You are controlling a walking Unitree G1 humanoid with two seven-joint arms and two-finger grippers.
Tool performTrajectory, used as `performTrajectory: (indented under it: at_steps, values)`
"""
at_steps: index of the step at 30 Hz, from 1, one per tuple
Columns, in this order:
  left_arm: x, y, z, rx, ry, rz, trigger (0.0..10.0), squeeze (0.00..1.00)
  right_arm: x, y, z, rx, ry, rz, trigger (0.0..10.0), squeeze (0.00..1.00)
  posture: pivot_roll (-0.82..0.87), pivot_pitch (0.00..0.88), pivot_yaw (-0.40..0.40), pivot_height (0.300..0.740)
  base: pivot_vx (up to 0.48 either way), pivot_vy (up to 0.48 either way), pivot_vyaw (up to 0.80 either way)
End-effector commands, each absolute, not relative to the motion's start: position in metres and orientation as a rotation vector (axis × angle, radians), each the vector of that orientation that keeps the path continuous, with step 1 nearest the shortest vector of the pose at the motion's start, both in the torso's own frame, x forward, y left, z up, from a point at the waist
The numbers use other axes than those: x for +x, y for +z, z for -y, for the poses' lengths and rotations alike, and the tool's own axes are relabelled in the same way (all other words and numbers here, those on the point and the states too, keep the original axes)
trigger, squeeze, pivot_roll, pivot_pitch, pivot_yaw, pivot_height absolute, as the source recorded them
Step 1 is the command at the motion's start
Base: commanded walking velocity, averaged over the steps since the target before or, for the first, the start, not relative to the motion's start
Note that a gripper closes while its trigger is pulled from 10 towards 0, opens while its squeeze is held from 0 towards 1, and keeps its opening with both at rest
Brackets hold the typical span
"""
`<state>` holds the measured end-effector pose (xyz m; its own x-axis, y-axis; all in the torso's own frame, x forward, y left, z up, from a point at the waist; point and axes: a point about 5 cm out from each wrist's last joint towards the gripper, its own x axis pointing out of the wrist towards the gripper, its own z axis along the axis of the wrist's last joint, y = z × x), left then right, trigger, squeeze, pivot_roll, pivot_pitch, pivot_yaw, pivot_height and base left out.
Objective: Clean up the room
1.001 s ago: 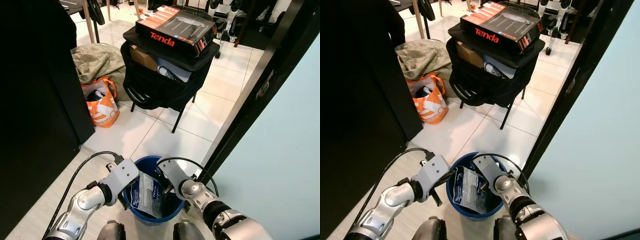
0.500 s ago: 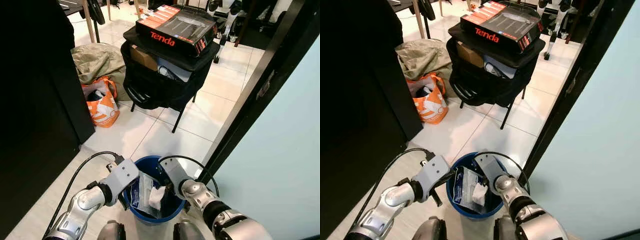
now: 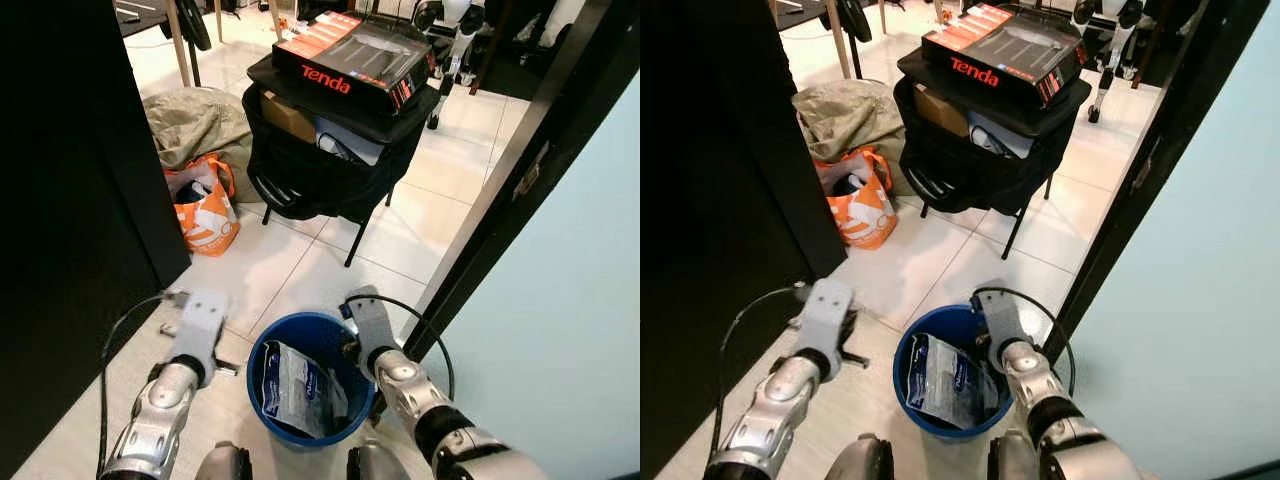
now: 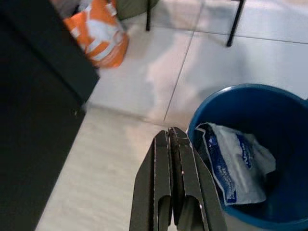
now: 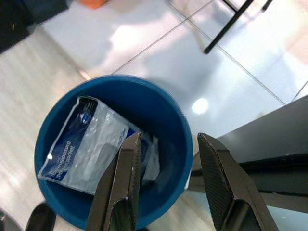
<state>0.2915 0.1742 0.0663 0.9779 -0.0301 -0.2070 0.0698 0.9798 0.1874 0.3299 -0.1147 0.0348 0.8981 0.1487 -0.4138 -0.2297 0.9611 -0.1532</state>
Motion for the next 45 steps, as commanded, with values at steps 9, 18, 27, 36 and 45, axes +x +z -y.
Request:
performTrajectory:
  at_steps: [9,18,27,36,45]
  values:
    - [0.284,0.056,-0.154,0.147,-0.095,-0.243,10.0,0.0,0.319,0.028,0.118,-0.077,0.14,-0.385,10.0,0.0,0.07,0.124,-0.026,0.64,0.0,0.0,0.0]
    - [0.287,0.059,-0.151,0.151,-0.094,-0.241,10.0,0.0,0.318,0.029,0.117,-0.07,0.147,-0.375,10.0,0.0,0.07,0.123,-0.02,0.673,0.0,0.0,0.0]
    - [0.286,0.06,-0.152,0.158,-0.095,-0.238,10.0,0.0,0.317,0.03,0.116,-0.072,0.155,-0.369,10.0,0.0,0.08,0.121,-0.02,0.705,0.0,0.0,0.0]
    - [0.286,0.06,-0.153,0.16,-0.094,-0.24,10.0,0.0,0.317,0.031,0.116,-0.07,0.156,-0.363,10.0,0.0,0.08,0.116,-0.015,0.737,0.0,0.0,0.0]
    - [0.288,0.062,-0.153,0.16,-0.098,-0.236,10.0,0.0,0.317,0.032,0.116,-0.061,0.15,-0.358,10.0,0.0,0.08,0.11,-0.008,0.74,0.0,0.0,0.0]
